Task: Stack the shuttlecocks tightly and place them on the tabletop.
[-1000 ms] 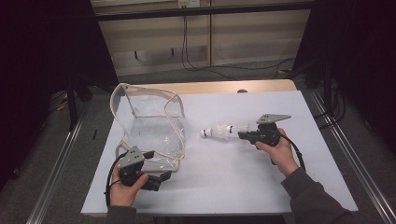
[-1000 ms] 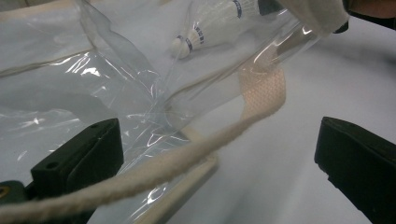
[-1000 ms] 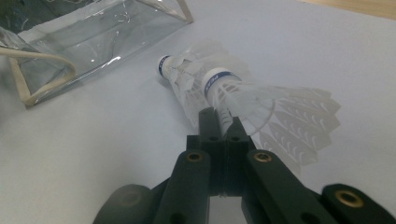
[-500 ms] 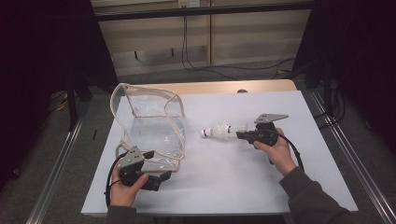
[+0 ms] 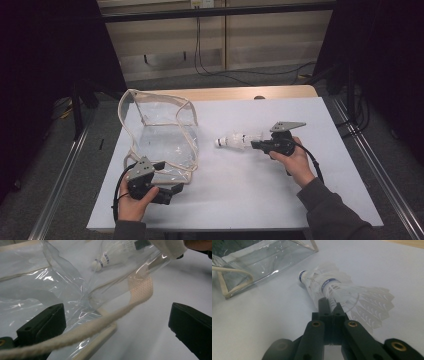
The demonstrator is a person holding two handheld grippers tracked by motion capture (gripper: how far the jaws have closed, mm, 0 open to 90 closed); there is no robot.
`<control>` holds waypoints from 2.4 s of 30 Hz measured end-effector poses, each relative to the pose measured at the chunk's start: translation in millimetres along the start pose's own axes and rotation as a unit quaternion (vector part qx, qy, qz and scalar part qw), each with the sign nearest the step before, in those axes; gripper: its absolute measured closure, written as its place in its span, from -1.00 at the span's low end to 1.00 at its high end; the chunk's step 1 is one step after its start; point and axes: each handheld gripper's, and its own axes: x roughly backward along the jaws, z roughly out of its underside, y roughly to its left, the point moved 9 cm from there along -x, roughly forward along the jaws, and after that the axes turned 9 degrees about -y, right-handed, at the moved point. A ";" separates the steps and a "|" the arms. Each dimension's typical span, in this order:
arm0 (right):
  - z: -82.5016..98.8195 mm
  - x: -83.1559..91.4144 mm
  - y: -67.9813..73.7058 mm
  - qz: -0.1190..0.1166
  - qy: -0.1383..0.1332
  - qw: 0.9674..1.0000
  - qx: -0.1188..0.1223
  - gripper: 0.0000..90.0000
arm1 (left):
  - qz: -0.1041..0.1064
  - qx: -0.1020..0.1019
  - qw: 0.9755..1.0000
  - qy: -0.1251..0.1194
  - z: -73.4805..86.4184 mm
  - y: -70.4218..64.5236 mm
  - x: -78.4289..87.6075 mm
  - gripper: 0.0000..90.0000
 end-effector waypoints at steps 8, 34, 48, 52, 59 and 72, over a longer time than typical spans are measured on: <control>-0.8 -1.6 -0.1 0.000 -0.001 1.000 0.000 1.00 | 0.000 0.000 1.000 0.000 0.0 0.0 0.0 -0.97; 0.8 -6.8 1.9 -0.002 0.005 1.000 0.004 1.00 | 0.000 -0.001 1.000 0.000 0.0 0.1 0.0 -0.97; 0.8 -9.1 2.3 -0.003 0.005 1.000 0.004 1.00 | 0.000 -0.001 1.000 -0.002 0.1 -0.1 -0.2 -0.97; 1.3 -9.2 1.9 -0.003 0.007 1.000 0.005 1.00 | 0.000 -0.001 1.000 0.000 0.1 -0.1 0.1 -0.97; 2.3 -10.1 2.0 -0.003 0.009 1.000 0.006 1.00 | 0.000 -0.001 1.000 -0.002 0.0 -0.1 -0.2 -0.97; 2.4 -13.0 2.9 -0.006 0.009 1.000 0.006 1.00 | 0.000 -0.001 1.000 -0.001 0.1 0.0 0.0 -0.97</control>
